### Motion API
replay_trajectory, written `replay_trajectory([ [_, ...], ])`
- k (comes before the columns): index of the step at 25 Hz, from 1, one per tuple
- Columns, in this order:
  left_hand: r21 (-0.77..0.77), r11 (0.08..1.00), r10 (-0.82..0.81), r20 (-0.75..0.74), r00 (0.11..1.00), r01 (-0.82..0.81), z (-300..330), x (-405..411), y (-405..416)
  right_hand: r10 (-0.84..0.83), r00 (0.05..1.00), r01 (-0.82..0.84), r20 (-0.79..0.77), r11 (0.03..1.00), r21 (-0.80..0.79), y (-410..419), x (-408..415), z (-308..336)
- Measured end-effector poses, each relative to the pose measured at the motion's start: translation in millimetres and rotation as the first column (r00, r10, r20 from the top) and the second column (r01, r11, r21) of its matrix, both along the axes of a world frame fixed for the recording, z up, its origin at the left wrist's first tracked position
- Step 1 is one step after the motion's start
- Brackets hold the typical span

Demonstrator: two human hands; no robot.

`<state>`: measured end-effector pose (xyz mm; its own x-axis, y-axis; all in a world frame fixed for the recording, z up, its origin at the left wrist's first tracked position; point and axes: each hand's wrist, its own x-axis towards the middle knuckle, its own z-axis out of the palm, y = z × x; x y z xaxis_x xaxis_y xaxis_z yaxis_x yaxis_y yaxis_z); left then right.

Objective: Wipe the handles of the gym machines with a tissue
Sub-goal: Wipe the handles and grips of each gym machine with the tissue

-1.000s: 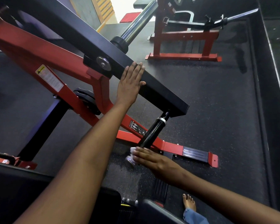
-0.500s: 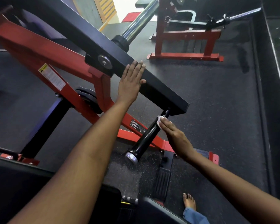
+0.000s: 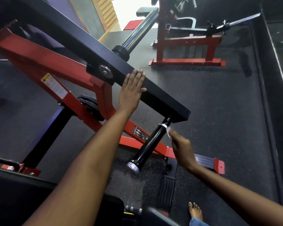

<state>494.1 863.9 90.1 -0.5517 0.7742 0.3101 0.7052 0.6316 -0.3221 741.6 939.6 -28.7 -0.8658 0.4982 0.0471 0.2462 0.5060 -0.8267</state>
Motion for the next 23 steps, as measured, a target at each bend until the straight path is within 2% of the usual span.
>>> replay_trajectory([
  [1,0.002,1.000,0.000,-0.007,1.000,0.000,-0.4,-0.8,-0.2,-0.099,0.990,0.128,0.102,0.934,-0.335,-17.1,8.1,-3.2],
  [2,0.007,1.000,-0.002,-0.014,1.000,0.002,0.2,-1.6,-0.3,-0.128,0.967,0.244,0.218,0.699,-0.672,-25.7,6.6,-0.8],
  [3,0.016,1.000,-0.006,-0.018,1.000,0.006,1.4,-2.0,-0.3,-0.116,0.950,0.311,0.289,0.415,-0.855,-22.6,-4.2,6.2],
  [4,0.024,1.000,-0.013,-0.019,1.000,0.014,2.6,-2.0,0.1,-0.102,0.942,0.333,0.319,0.204,-0.921,-11.4,-23.5,8.3],
  [5,0.027,0.999,-0.020,-0.015,1.000,0.020,2.9,-1.0,0.4,-0.128,0.944,0.315,0.306,0.060,-0.947,0.7,-43.0,13.8],
  [6,0.029,0.999,-0.025,-0.010,1.000,0.025,2.7,-0.2,0.9,-0.197,0.929,0.318,0.314,-0.013,-0.948,7.2,-59.5,20.5],
  [8,0.041,0.999,-0.033,-0.003,0.999,0.033,1.4,0.5,0.8,-0.255,0.901,0.345,0.350,-0.068,-0.936,-6.9,-67.3,38.7],
  [11,0.061,0.997,-0.042,-0.011,0.999,0.043,-0.3,-0.9,-0.5,-0.156,0.923,0.348,0.352,-0.051,-0.936,-38.9,-44.5,43.3],
  [12,0.062,0.997,-0.045,-0.011,0.999,0.045,-0.9,-1.9,-0.4,-0.109,0.935,0.329,0.339,-0.099,-0.939,-36.4,-44.6,46.3],
  [14,0.067,0.997,-0.049,-0.001,0.999,0.049,-1.6,-2.9,0.5,-0.166,0.929,0.292,0.330,-0.220,-0.931,-13.5,-55.5,51.8],
  [16,0.077,0.996,-0.054,-0.005,0.999,0.054,-3.0,-1.9,1.1,-0.228,0.910,0.284,0.347,-0.267,-0.921,-9.6,-55.7,60.1],
  [18,0.084,0.995,-0.056,-0.013,0.998,0.057,-4.1,-4.2,1.0,-0.103,0.944,0.285,0.315,-0.234,-0.930,-32.7,-41.2,59.0],
  [20,0.096,0.993,-0.068,-0.017,0.998,0.069,-5.3,-6.6,0.1,0.042,0.949,0.316,0.314,-0.158,-0.935,-45.2,-28.5,58.9],
  [21,0.101,0.992,-0.075,-0.022,0.997,0.077,-5.7,-6.6,0.2,0.046,0.945,0.326,0.323,-0.167,-0.931,-37.1,-31.8,57.9],
  [23,0.109,0.991,-0.083,-0.015,0.996,0.084,-5.2,-5.6,1.3,-0.112,0.929,0.318,0.354,-0.251,-0.914,-10.2,-49.6,52.6],
])
